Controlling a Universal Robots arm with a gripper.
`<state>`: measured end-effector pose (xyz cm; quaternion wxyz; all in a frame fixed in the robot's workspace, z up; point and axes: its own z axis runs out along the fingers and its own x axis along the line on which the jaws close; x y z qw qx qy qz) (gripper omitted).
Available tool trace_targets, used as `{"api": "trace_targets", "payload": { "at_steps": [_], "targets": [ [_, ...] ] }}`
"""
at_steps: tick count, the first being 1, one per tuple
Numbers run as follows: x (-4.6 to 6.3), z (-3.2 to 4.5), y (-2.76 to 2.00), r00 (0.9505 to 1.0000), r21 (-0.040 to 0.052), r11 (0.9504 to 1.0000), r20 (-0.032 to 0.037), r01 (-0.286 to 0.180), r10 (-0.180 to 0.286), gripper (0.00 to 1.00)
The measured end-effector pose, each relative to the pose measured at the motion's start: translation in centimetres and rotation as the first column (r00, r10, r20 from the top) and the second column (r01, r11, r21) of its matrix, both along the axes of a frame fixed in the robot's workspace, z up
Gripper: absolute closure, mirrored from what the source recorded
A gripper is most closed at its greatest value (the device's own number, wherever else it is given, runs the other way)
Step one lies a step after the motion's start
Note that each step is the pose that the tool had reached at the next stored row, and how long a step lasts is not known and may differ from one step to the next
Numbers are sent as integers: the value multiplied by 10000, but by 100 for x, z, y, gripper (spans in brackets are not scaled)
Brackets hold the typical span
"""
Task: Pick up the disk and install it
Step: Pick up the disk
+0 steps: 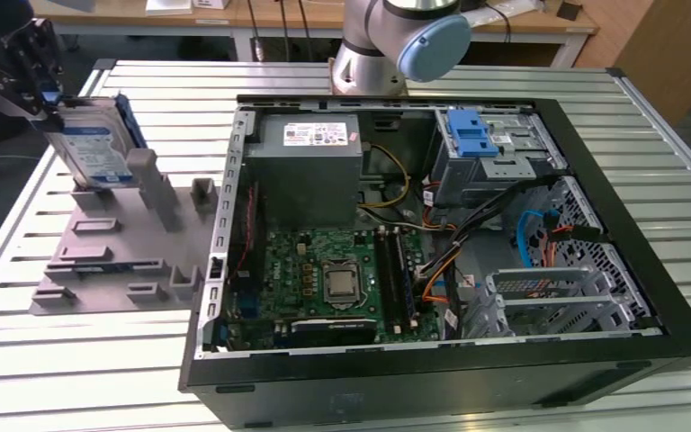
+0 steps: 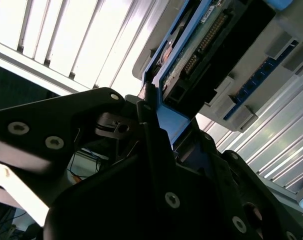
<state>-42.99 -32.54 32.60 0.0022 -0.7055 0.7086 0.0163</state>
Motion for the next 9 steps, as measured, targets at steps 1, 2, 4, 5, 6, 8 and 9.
{"api": "trace_targets", "payload": {
  "at_steps": [1,2,4,5,6,8,9],
  "targets": [
    [0,9,0,10000,2,10000,0,0,0,64],
    [0,18,0,10000,3,10000,0,0,0,64],
    [0,35,0,10000,3,10000,-1,0,0,64],
    [0,39,0,10000,3,10000,0,0,0,64],
    [0,42,0,10000,3,10000,1,0,0,64],
    [0,52,0,10000,2,10000,-1,0,0,64],
    [0,55,0,10000,2,10000,1,0,0,64]
  ]
}}
